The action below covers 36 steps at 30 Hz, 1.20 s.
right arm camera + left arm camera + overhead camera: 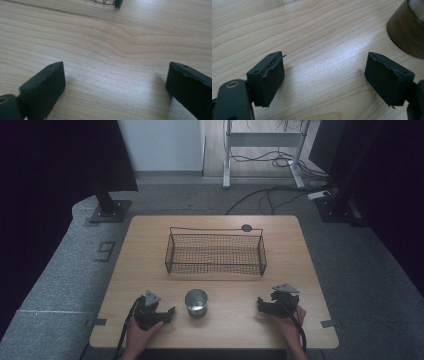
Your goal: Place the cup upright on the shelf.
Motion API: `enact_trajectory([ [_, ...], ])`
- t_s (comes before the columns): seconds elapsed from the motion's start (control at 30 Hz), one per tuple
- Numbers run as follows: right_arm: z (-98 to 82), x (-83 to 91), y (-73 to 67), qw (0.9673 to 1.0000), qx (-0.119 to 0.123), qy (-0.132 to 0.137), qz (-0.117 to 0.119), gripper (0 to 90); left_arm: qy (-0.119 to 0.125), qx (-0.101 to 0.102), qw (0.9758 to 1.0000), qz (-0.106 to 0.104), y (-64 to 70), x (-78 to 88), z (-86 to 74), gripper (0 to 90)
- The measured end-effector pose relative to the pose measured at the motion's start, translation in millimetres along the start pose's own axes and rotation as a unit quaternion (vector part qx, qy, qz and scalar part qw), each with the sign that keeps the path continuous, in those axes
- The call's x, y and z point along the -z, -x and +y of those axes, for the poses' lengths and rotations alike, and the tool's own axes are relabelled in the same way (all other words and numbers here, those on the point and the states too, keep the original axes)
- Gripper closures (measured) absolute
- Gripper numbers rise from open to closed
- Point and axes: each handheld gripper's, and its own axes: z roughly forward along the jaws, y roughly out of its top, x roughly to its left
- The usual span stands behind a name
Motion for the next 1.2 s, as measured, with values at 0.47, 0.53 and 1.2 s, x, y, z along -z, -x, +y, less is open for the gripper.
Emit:
enact_trajectory([
  [0.47,4.2,23.0,-15.1,0.9976,0.018,0.058,0.034,13.1,0.000,0.000,1.0000,0.000,1.1,1.6,-1.5,16.2],
  [0.53,5.0,24.7,-18.5,0.9972,0.021,0.059,0.043,13.2,0.000,0.000,1.0000,0.000,1.1,1.6,-1.5,16.2],
  [1.2,23.4,55.6,-65.9,0.9837,0.047,0.097,0.144,13.1,0.000,0.000,1.0000,0.000,1.2,1.6,-1.5,16.2],
])
